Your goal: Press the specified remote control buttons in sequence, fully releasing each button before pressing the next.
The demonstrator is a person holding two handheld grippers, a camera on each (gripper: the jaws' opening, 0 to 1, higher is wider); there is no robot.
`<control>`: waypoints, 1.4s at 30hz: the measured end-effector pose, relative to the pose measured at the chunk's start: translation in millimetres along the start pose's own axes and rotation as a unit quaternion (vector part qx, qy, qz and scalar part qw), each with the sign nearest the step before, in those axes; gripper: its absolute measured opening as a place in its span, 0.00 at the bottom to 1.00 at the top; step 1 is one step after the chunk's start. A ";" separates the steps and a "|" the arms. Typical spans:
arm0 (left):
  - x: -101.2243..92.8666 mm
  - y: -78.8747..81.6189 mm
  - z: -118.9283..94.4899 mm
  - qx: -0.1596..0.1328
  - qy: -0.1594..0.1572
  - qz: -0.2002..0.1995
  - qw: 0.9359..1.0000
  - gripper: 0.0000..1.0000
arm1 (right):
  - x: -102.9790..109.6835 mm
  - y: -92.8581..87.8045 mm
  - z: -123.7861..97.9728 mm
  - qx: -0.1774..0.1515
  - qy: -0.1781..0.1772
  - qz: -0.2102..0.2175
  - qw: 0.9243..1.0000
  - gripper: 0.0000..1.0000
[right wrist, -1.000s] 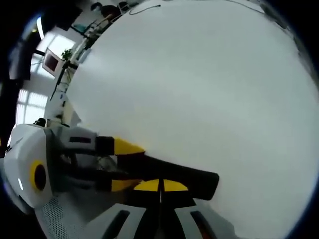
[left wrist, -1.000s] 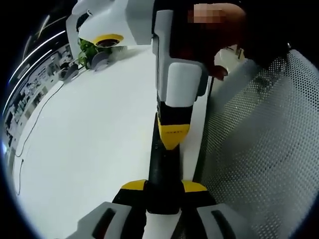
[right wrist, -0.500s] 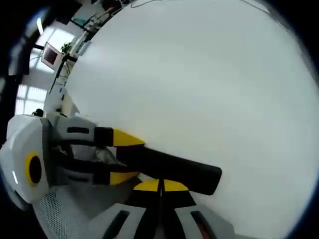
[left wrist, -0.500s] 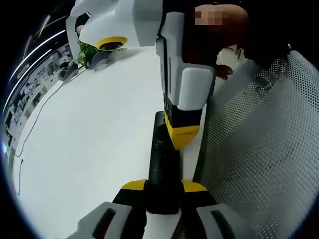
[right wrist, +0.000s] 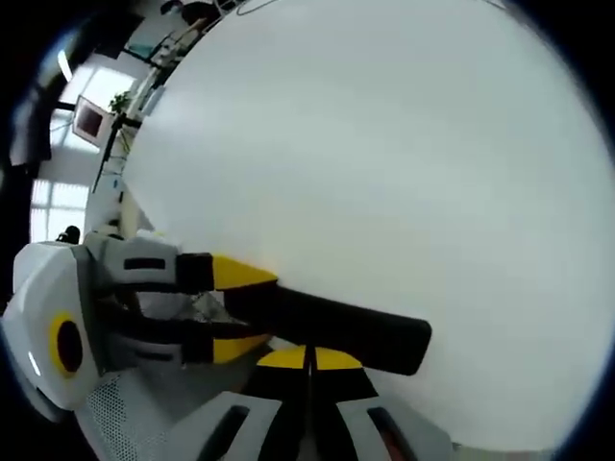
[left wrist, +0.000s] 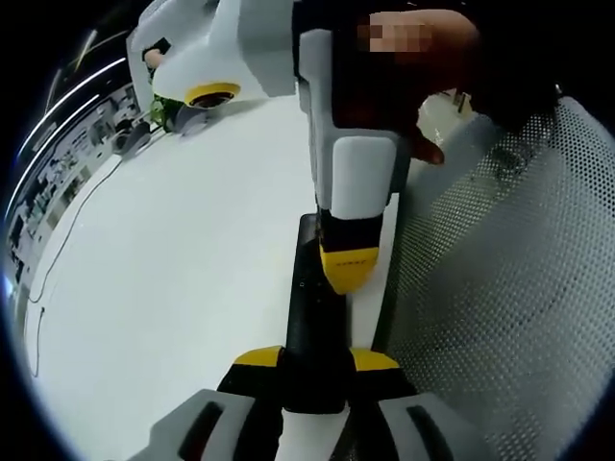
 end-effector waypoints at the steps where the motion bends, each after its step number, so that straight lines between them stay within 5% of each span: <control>1: -0.2 0.1 0.0 0.000 0.000 0.000 1.000 0.25 | -1.0 -0.2 -0.2 -0.001 0.005 0.003 1.000 0.00; 11: -0.1 0.2 0.8 -0.003 0.000 0.000 1.000 0.25 | -3.4 -2.8 -2.7 -0.007 0.033 0.025 0.999 0.00; 18: -0.5 -0.3 0.7 -0.006 -0.001 -0.002 1.000 0.25 | 3.3 0.8 -9.0 -0.045 0.076 0.025 0.996 0.00; 42: -1.0 -0.7 0.1 -0.002 0.000 0.001 1.000 0.25 | 8.2 7.8 -1.1 -0.053 0.033 -0.015 0.998 0.00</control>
Point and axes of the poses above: the point that each gripper's makers call its tool centre point, and the gripper's own axes: z roughly forward along the fingers, x roughly to its left, y roughly out of its top, the point moved 8 cm from there along -z, roughly backward along the fingers, and after that the axes turned 15 degrees about x, right-handed, at the moved point
